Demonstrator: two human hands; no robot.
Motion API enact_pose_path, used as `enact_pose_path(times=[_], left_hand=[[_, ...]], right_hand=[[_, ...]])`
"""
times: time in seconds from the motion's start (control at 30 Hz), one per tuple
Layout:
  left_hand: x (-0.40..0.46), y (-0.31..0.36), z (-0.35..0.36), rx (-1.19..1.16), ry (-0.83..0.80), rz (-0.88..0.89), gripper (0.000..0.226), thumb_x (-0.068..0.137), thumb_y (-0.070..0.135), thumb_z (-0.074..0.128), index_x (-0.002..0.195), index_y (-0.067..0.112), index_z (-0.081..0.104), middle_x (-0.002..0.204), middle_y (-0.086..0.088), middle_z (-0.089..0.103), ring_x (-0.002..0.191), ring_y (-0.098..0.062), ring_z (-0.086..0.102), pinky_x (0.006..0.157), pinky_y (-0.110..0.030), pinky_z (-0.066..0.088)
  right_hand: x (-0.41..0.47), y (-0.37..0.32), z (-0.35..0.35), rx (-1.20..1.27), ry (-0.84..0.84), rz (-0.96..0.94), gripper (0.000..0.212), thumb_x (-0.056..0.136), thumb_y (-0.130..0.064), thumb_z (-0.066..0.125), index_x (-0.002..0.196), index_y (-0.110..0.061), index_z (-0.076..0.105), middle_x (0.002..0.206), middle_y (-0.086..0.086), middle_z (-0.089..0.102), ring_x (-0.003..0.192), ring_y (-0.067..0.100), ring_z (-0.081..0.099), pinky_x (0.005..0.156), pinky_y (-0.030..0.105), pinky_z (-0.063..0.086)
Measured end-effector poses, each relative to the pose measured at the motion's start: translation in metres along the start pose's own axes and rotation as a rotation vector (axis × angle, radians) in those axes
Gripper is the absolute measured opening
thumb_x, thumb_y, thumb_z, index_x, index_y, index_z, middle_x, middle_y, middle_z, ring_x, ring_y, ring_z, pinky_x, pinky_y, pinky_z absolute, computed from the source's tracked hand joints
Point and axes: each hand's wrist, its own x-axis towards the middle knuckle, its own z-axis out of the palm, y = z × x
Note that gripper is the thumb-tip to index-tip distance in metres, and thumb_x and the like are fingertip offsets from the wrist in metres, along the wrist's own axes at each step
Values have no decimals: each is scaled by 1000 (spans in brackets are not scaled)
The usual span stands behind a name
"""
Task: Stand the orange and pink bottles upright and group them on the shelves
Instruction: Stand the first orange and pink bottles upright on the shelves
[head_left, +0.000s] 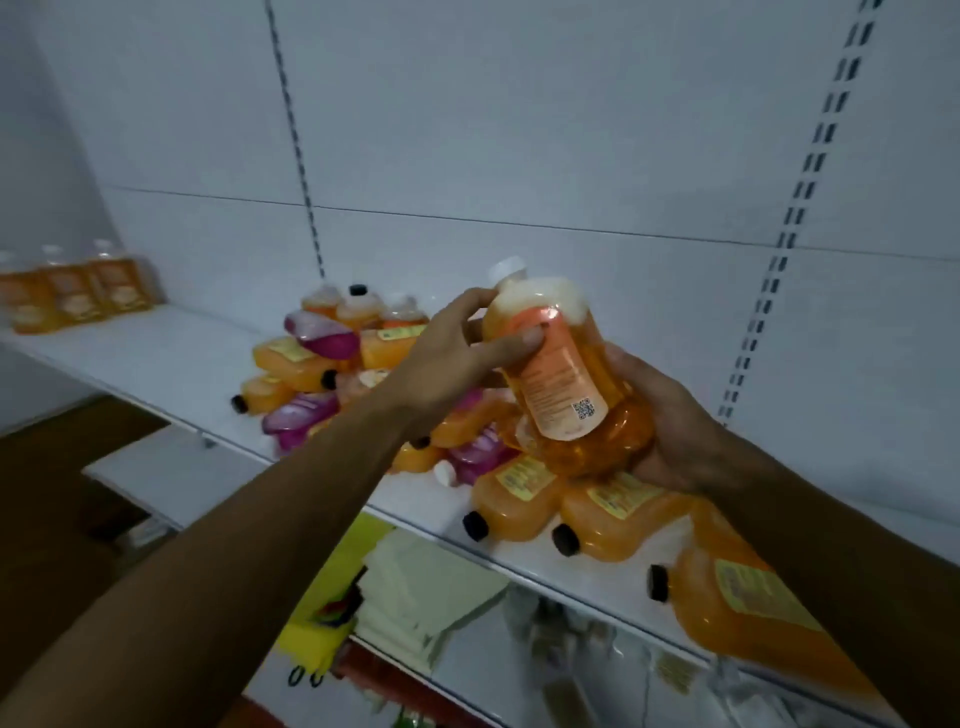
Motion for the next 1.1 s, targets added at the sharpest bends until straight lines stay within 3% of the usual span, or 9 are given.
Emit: enact_pose_path(times=[0.1, 0.2, 0.37, 0.43, 0.57, 0.73, 0.83, 0.97, 1.1], left_hand=[[-26, 8, -48, -17, 186, -45, 62, 74, 33, 80, 126, 14, 52, 114, -12, 66, 102, -26, 67, 84, -49, 57], [-56, 15, -93, 42, 366, -40, 64, 69, 33, 83, 123, 14, 54, 112, -10, 64, 97, -21, 68, 74, -36, 59], [-100, 5, -163, 97, 595, -56, 61, 67, 34, 77, 120, 14, 54, 109, -8, 63, 92, -19, 68, 69, -32, 59], [-115, -7, -194, 132, 664, -68, 62, 68, 38, 76, 121, 16, 53, 111, -7, 62, 94, -19, 67, 69, -30, 59], [-132, -29, -265, 257, 718, -54, 70, 63, 50, 78, 123, 21, 54, 112, -4, 64, 102, -20, 65, 78, -41, 60], [-141, -45, -359, 259, 758, -54, 64, 64, 40, 83, 120, 23, 55, 112, -1, 64, 102, -19, 65, 79, -42, 60], [-143, -55, -411, 232, 820, -84, 64, 66, 35, 83, 121, 22, 53, 112, 3, 62, 102, -15, 63, 78, -35, 59], [-138, -77, -471, 240, 881, -77, 48, 70, 28, 83, 110, 22, 56, 104, 9, 63, 92, -7, 63, 63, -17, 53], [-118, -113, -530, 283, 934, -92, 50, 73, 29, 81, 115, 22, 56, 105, 11, 62, 96, -7, 61, 66, -18, 53]], right_hand=[[48, 6, 37, 48, -81, 143, 56, 85, -52, 57, 129, -18, 57, 131, 18, 58, 119, 42, 55, 95, 63, 42], [91, 19, 79, -38, -180, 135, 50, 94, -52, 41, 126, -19, 60, 127, 17, 61, 118, 41, 56, 102, 66, 34], [151, 49, 155, -207, -313, 47, 76, 66, -55, 79, 126, -13, 56, 121, 14, 65, 113, 33, 62, 100, 55, 44], [172, 66, 182, -387, -313, -2, 68, 65, -48, 82, 122, -19, 59, 116, 7, 68, 108, 26, 65, 95, 52, 50], [220, 96, 232, -578, -300, -9, 37, 83, -29, 73, 117, -23, 59, 108, -2, 69, 94, 13, 69, 74, 34, 59], [295, 127, 299, -699, -242, -85, 41, 83, -31, 73, 119, -23, 55, 109, -3, 67, 96, 11, 66, 82, 34, 57], [336, 142, 337, -760, -241, -89, 46, 85, -36, 70, 123, -21, 48, 111, -5, 63, 97, 9, 63, 65, 22, 52], [397, 167, 375, -815, -211, -100, 43, 87, -36, 67, 123, -20, 48, 115, -3, 59, 107, 15, 58, 86, 32, 52], [457, 191, 399, -800, -249, -69, 49, 85, -36, 69, 125, -21, 45, 111, -6, 56, 99, 7, 56, 76, 19, 48]])
